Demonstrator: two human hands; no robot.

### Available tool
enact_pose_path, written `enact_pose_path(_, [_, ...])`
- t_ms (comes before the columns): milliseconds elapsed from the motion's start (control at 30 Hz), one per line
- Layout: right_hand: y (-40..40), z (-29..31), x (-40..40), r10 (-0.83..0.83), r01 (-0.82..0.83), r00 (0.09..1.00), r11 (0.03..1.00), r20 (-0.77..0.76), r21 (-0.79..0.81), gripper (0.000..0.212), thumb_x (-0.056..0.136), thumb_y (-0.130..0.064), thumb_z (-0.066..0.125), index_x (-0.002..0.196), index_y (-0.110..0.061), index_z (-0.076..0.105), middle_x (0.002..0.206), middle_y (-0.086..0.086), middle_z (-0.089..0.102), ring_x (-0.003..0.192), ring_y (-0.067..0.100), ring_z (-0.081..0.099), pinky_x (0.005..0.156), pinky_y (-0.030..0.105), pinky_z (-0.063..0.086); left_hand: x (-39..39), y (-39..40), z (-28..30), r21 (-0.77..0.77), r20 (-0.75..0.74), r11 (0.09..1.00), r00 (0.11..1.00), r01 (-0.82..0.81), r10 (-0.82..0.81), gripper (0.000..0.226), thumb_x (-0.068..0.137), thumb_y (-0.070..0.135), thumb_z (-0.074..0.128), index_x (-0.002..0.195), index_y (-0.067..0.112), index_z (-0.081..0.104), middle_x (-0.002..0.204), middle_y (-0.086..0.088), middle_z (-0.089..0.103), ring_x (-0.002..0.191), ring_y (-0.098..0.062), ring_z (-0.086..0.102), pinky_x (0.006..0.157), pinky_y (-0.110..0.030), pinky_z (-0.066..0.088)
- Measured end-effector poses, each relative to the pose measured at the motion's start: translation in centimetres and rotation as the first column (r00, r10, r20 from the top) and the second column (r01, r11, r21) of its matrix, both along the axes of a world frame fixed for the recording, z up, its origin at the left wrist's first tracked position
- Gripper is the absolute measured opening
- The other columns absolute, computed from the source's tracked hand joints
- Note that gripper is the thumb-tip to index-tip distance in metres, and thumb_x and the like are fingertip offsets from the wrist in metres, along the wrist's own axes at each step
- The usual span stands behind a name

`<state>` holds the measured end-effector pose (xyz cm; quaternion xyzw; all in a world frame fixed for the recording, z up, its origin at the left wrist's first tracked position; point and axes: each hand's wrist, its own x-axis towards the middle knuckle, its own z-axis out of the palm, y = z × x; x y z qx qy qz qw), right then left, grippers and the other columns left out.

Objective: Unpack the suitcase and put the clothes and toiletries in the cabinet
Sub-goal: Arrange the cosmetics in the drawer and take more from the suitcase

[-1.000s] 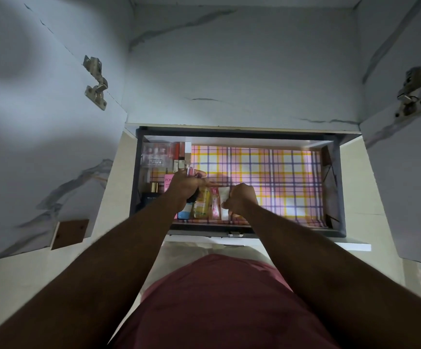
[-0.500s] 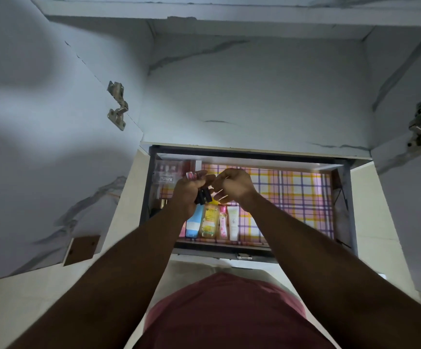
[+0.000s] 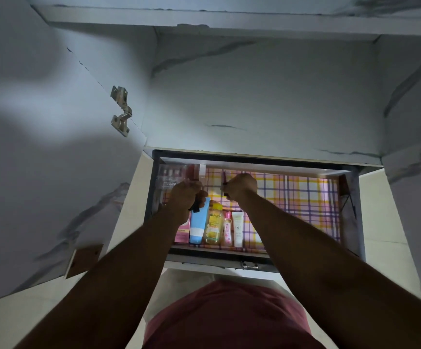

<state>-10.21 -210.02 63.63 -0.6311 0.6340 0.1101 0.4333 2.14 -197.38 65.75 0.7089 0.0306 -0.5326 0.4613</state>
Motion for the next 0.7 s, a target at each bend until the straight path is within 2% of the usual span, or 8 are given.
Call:
enact_pose_path(200, [-0.1, -1.3, -0.1, -0.03, 0.026, 0.999, 0.989, -0.026, -0.143, 0.018, 0.09, -0.027, 0.077, 0.098, -0.012, 0.072, 0.095, 0.001, 0.072, 0.077, 0.013, 0.059, 0.046, 0.016, 0.03, 0.1, -0.9, 0.0, -0.01, -0.054, 0.997, 0.996, 0.071, -0.072, 0.003, 0.098, 0.003, 0.062, 0.1, 0.001, 0.063, 0.078, -0.011, 0.064, 0.062, -0.02, 0.062, 0.053, -0.03, 0.052])
enact_pose_path(333, [-0.3, -1.8, -0.5, 0.01, -0.012, 1.0, 0.981, -0.01, -0.192, 0.019, 0.091, -0.027, 0.078, 0.1, -0.011, 0.072, 0.093, 0.0, 0.068, 0.079, 0.013, 0.057, 0.054, 0.018, 0.037, -0.3, -1.9, -0.1, -0.04, -0.129, 0.998, 0.99, 0.045, -0.05, 0.01, 0.095, -0.004, 0.061, 0.103, 0.001, 0.06, 0.081, -0.013, 0.065, 0.07, -0.025, 0.066, 0.068, -0.038, 0.058])
enact_pose_path(400, [-0.5, -2.0, -0.9, 0.018, -0.019, 1.0, 0.977, -0.006, -0.215, 0.022, 0.089, -0.031, 0.079, 0.098, -0.012, 0.072, 0.091, -0.003, 0.066, 0.08, 0.013, 0.059, 0.061, 0.021, 0.04, -0.6, -2.1, -0.4, -0.04, -0.148, 0.999, 0.988, 0.031, -0.037, 0.012, 0.096, -0.002, 0.061, 0.107, 0.002, 0.062, 0.084, -0.014, 0.068, 0.076, -0.028, 0.069, 0.074, -0.041, 0.059])
enact_pose_path(467, [-0.5, -1.5, -1.3, 0.011, -0.007, 1.0, 0.976, 0.016, -0.218, 0.018, 0.09, -0.033, 0.076, 0.09, -0.015, 0.072, 0.086, -0.004, 0.068, 0.079, 0.014, 0.064, 0.059, 0.022, 0.044, -0.7, -2.4, -0.8, -0.035, -0.155, 0.999, 0.988, 0.022, -0.027, 0.016, 0.098, 0.003, 0.062, 0.114, 0.001, 0.063, 0.093, -0.018, 0.071, 0.084, -0.031, 0.071, 0.079, -0.044, 0.06])
enact_pose_path(533, [-0.4, -0.6, -1.6, -0.001, 0.021, 0.995, 0.979, 0.098, -0.202, 0.014, 0.089, -0.032, 0.073, 0.081, -0.02, 0.074, 0.078, -0.004, 0.072, 0.075, 0.015, 0.069, 0.063, 0.026, 0.054, -0.9, -2.8, -1.0, -0.041, -0.165, 0.999, 0.986, 0.009, -0.016, 0.022, 0.098, 0.006, 0.064, 0.118, -0.002, 0.063, 0.099, -0.019, 0.073, 0.09, -0.033, 0.072, 0.087, -0.049, 0.059])
enact_pose_path(600, [0.0, 0.4, -2.0, -0.056, 0.096, 0.939, 0.99, 0.341, -0.102, 0.006, 0.086, -0.021, 0.076, 0.079, -0.021, 0.077, 0.074, -0.002, 0.074, 0.066, 0.017, 0.071, 0.062, 0.033, 0.059, -1.2, -3.4, -1.1, -0.033, -0.18, 0.999, 0.983, -0.032, 0.026, 0.027, 0.098, 0.007, 0.065, 0.122, -0.003, 0.061, 0.106, -0.02, 0.073, 0.097, -0.035, 0.073, 0.096, -0.054, 0.058])
enact_pose_path(667, [0.4, 1.7, -2.3, -0.081, 0.063, 0.866, 0.997, 0.494, 0.053, 0.007, 0.085, -0.006, 0.077, 0.084, -0.013, 0.08, 0.075, 0.007, 0.076, 0.06, 0.024, 0.071, 0.056, 0.036, 0.059, -1.5, -4.1, -1.2, -0.005, -0.177, 0.997, 0.982, -0.073, 0.071, 0.026, 0.099, 0.007, 0.061, 0.123, -0.001, 0.062, 0.114, -0.022, 0.072, 0.101, -0.036, 0.073, 0.095, -0.056, 0.058])
enact_pose_path(700, [0.6, 2.1, -2.3, -0.035, 0.0, 0.862, 0.998, 0.505, 0.068, 0.006, 0.084, -0.005, 0.079, 0.086, -0.01, 0.081, 0.075, 0.01, 0.076, 0.06, 0.028, 0.072, 0.056, 0.038, 0.061, -1.7, -4.5, -1.3, 0.009, -0.176, 0.997, 0.982, -0.074, 0.075, 0.025, 0.1, 0.009, 0.059, 0.122, -0.001, 0.064, 0.115, -0.022, 0.072, 0.1, -0.035, 0.073, 0.089, -0.054, 0.06])
